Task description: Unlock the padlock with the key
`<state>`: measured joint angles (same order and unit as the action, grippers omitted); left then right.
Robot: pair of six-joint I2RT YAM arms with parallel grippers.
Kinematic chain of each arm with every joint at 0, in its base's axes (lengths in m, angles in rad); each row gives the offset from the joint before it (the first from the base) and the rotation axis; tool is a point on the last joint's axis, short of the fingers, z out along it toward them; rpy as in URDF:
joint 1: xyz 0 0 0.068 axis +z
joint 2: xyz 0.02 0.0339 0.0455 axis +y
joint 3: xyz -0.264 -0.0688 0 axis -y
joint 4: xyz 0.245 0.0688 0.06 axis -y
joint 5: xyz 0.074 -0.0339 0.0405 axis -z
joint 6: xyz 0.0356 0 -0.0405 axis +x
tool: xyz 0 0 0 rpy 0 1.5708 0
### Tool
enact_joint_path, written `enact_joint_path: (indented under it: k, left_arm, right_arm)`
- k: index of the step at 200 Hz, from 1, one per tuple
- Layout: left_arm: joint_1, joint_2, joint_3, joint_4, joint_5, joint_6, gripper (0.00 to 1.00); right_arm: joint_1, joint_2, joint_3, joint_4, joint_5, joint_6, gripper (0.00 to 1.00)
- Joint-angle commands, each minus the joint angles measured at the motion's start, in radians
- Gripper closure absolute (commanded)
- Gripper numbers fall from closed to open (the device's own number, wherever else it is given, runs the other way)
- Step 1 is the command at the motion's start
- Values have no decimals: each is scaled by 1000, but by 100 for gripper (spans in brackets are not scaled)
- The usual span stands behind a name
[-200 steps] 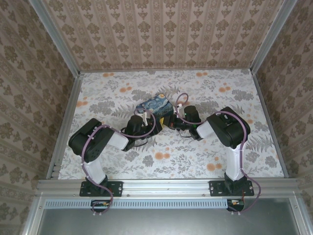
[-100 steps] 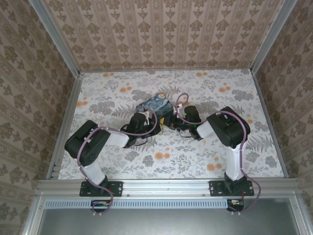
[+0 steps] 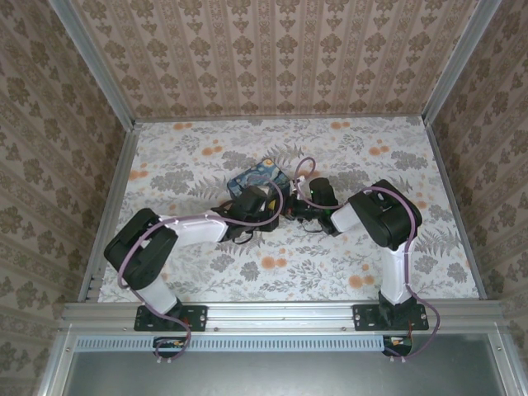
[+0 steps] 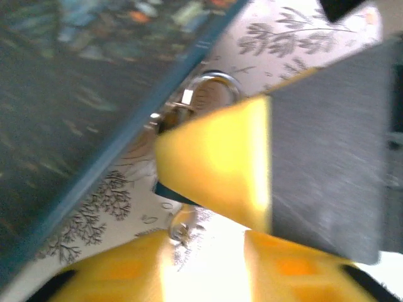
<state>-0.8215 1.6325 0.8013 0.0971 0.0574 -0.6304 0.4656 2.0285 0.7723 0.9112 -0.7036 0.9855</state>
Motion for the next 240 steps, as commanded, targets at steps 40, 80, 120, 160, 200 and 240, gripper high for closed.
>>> enact_joint_path:
  k: [40,80,120,160,200,240]
  left_arm:
    - [93,-223,-63,69,105,-99,38]
    - [151,-323,-68,8,114,-99,36]
    - [183,-355,-84,-19,113,-88,35]
    - [198,-345,-89,-55,99,-69,33]
    - [227,-292,-68,-99,99,-43,30]
    - [232,-209,8,-207,42,28,29]
  right_arm:
    - [-10,7,-30,-88,-10,-76,74]
    - [-15,9,-82,-14,-19,-76,62]
    - [-27,33,-122,92,-13,-50,62]
    - [-26,45,-126,99,-6,-48,63]
    - [-27,46,-121,97,1,-39,67]
    - [-25,56,-98,97,4,-25,69]
